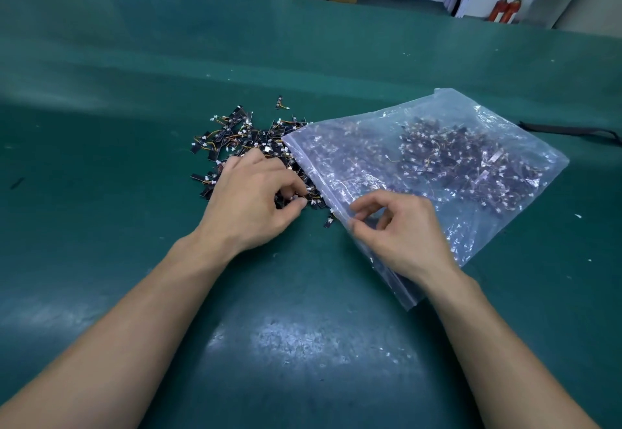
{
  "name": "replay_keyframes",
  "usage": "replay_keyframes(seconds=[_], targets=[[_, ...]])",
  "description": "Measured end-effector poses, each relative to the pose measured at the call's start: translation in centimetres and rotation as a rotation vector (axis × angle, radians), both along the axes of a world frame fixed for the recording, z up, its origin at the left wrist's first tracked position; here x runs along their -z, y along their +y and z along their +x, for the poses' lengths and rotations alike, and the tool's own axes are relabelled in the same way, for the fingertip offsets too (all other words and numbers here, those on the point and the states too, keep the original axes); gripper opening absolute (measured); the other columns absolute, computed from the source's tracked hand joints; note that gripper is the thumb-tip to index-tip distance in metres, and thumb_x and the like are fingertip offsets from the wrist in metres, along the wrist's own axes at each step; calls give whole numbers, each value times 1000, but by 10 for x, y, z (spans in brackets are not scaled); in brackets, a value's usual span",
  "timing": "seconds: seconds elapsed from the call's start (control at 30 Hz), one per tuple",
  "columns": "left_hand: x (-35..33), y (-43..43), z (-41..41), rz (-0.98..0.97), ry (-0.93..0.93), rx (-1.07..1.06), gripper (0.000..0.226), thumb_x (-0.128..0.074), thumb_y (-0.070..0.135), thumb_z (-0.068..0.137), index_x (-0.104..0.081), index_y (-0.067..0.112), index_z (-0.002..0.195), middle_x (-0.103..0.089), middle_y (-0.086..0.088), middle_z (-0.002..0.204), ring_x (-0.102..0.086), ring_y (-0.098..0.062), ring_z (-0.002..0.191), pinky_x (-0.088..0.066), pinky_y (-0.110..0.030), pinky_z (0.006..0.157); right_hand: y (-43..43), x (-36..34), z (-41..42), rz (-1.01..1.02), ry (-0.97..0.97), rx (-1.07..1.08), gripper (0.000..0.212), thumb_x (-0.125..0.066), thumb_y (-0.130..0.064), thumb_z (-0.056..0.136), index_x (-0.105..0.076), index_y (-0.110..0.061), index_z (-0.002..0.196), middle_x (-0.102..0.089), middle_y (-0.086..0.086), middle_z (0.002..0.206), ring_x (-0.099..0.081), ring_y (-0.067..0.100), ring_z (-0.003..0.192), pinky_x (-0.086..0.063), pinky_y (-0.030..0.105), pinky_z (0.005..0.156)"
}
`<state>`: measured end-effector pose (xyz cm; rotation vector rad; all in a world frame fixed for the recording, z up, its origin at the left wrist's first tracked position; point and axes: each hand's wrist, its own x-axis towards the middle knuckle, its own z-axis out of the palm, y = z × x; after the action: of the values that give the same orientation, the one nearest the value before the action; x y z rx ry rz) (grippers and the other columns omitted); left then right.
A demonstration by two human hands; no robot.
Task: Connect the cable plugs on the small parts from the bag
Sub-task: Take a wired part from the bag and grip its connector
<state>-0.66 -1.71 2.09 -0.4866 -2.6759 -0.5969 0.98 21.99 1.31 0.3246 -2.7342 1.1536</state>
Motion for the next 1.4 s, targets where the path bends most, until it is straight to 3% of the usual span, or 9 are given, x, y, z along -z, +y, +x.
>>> replay_keyframes(seconds=[0.23,0.43,0.57,0.9,1.13,1.3,1.4], targets=[[3,5,-1,-97,17,-38,24,-78,33,82,-75,36,106,-62,14,89,-46,-18,94,-27,-33,82,-1,-3,2,-55,73,25,13,-80,-28,81,-72,-38,80,-67,-30,71,-57,0,54,-39,6,56],[4,6,-6,-170,20,26,19,-81,36,81,-76,36,100,-63,16,90,-48,-18,95,-20,-29,83,-3,-4,2,-78,67,26,11,-80,-26,83,-74,-35,82,-67,-30,72,-56,2,53,-40,8,55],[5,5,-6,-149,11,33,11,-81,35,82,-75,34,90,-63,16,89,-47,-17,95,-27,-33,85,-3,-4,3,-90,50,20,8,-80,-25,84,-75,-32,82,-66,-30,70,-54,3,52,-39,8,55],[2,3,-2,12,122,82,3,-72,26,91,-68,26,91,-59,12,92,-44,-17,90,-24,-29,77,-5,-5,5,-108,60,-3,7,-78,-22,85,-76,-29,83,-63,-31,67,-52,3,49,-38,8,54],[2,3,-1,125,212,65,8,-57,28,98,-63,22,95,-58,9,91,-45,-20,86,-40,-42,77,-7,-5,5,-117,70,-13,8,-77,-21,86,-76,-29,84,-65,-28,68,-53,5,49,-39,9,54],[-1,4,1,170,275,92,10,-58,24,99,-64,17,95,-61,4,93,-52,-26,85,-43,-49,76,-8,-5,6,-191,56,-54,9,-75,-21,87,-76,-27,81,-66,-19,67,-44,5,48,-37,13,52],[-2,9,5,162,291,107,11,-58,25,100,-64,17,95,-63,5,96,-53,-25,85,-43,-47,75,-9,-5,6,-198,45,-90,11,-74,-21,89,-75,-27,80,-60,-23,62,-43,4,48,-32,10,52]])
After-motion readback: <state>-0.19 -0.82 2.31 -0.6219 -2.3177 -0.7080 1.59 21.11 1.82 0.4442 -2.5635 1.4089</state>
